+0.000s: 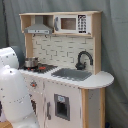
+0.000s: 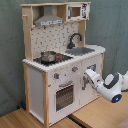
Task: Play with the kitchen
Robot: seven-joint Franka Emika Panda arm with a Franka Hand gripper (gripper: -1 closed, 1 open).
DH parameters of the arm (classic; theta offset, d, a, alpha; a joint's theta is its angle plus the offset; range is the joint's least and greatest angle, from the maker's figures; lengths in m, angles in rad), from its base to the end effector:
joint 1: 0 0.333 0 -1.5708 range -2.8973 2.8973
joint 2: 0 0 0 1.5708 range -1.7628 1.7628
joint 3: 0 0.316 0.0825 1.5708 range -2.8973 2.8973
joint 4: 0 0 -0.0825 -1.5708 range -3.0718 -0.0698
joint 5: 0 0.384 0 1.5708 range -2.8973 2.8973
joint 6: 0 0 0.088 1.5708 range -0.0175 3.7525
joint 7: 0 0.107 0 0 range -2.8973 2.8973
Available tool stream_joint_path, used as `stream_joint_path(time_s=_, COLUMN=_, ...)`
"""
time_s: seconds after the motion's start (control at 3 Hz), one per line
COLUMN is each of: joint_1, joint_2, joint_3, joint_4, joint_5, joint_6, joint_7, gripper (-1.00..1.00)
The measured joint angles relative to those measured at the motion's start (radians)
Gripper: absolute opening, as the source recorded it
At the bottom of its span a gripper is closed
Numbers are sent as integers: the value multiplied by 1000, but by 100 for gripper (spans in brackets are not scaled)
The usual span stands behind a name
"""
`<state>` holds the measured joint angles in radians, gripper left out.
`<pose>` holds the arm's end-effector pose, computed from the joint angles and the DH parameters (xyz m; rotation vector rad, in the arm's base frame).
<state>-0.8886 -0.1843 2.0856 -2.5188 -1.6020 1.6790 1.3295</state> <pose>0.2529 0.3630 0.2833 1.4213 0.7837 1.2422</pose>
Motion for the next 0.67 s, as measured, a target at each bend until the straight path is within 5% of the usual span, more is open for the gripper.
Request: stream_joint_path(time_s=0.67, joint_1=-53, joint_2=-23, joint_3=0, joint_4=-9, joint_5=-28, joint_6=63, joint_7=191, gripper=100)
